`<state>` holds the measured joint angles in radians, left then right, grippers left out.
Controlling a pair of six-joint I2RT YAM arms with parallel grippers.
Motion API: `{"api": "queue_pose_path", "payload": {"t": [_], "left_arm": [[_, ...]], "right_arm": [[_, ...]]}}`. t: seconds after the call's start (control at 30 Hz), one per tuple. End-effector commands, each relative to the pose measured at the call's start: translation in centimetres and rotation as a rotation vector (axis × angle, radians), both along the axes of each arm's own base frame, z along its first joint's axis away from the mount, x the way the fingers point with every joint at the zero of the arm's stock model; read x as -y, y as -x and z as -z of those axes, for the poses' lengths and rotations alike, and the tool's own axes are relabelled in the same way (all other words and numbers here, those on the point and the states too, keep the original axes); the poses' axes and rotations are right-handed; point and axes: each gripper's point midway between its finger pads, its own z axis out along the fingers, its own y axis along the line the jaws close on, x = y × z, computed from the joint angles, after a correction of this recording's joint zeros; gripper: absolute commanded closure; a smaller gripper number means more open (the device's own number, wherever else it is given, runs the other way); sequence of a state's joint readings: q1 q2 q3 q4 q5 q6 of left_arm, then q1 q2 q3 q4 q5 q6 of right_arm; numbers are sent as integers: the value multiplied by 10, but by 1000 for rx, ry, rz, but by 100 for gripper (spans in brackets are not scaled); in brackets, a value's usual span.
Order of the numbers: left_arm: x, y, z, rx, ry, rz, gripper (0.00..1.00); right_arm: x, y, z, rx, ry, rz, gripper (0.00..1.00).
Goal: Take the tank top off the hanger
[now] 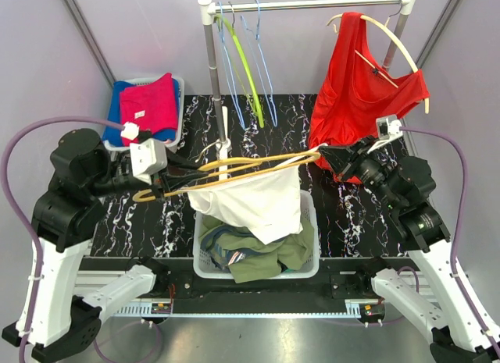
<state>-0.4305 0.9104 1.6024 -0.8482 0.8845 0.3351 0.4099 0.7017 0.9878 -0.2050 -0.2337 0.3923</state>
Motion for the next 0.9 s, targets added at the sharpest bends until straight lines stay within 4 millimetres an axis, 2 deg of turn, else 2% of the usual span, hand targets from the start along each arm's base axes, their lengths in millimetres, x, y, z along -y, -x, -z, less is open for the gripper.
{"api": "queue_pose_path", "payload": {"t": [0.0,0.13,0.2,0.3,0.4,0.47,0.5,0.53,0.57,0.6,0.73,0.77,0.8,0.87], "left_arm": [[-4,25,-16,38,39,53,93],[-7,25,-18,58,38,34,93],[-7,24,-28,75,56,30,93],[-4,21,-46,88,94,26,93],[-3,20,-76,122,141,26,94],[-1,20,-91,125,171,30,94],[3,15,-93,112,174,38,94],[3,17,-103,118,194,45,94],[7,11,-103,101,192,51,94],[8,12,-106,106,196,62,94],[11,10,-98,77,188,81,94],[12,9,-88,54,177,82,94],[13,9,-83,44,171,88,94],[15,8,-67,-2,154,104,94]], "right_arm": [[8,-3,-4,29,23,45,100],[4,6,-3,27,25,5,100],[0,11,3,12,32,-26,100],[-13,33,17,1,58,-163,100],[-21,67,24,31,67,-304,100],[-23,81,23,63,79,-360,86],[-22,92,19,78,84,-384,73],[-20,95,18,102,107,-383,44],[-18,99,14,118,116,-381,30],[-11,106,4,142,127,-365,22],[5,122,-29,247,181,-311,13],[8,126,-36,266,185,-304,6],[12,130,-49,294,187,-286,5],[17,133,-60,336,206,-264,3]]}}
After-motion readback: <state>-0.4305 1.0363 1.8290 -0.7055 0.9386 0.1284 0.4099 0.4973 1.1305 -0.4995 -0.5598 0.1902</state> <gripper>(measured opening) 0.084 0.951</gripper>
